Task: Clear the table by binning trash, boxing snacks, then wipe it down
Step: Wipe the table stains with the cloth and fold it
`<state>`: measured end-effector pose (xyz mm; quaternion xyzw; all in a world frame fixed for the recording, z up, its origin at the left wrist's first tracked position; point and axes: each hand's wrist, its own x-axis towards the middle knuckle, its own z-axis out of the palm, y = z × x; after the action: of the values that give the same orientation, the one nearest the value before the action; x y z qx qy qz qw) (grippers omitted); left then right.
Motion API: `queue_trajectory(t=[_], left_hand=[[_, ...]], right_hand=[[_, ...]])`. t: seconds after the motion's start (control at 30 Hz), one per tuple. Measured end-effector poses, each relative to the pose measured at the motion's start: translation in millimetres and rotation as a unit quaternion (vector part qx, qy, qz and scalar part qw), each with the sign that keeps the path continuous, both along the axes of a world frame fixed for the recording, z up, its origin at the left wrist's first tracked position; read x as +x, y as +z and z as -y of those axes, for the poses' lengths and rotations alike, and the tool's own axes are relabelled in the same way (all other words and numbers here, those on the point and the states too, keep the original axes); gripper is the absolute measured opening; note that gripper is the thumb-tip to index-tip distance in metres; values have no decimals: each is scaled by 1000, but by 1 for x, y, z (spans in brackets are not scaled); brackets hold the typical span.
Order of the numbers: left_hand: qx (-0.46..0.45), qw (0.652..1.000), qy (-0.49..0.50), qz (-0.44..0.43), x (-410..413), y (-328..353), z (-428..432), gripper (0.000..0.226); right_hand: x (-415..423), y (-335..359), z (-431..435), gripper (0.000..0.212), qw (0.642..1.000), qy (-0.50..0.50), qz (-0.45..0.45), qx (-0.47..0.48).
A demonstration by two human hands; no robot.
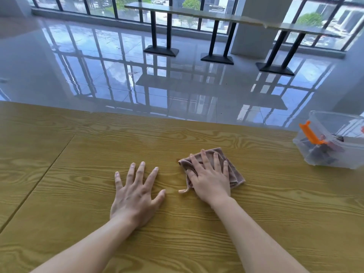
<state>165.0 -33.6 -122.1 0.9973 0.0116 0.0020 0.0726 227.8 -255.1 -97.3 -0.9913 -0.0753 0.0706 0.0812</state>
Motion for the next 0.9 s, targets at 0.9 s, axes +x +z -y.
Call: queue_trajectory(t=[0.9], left_hand=[[-56,998,-3,6,-3,11,-2,69]], right_hand=[[-71,-2,103,74,979,-188,-2,-81]])
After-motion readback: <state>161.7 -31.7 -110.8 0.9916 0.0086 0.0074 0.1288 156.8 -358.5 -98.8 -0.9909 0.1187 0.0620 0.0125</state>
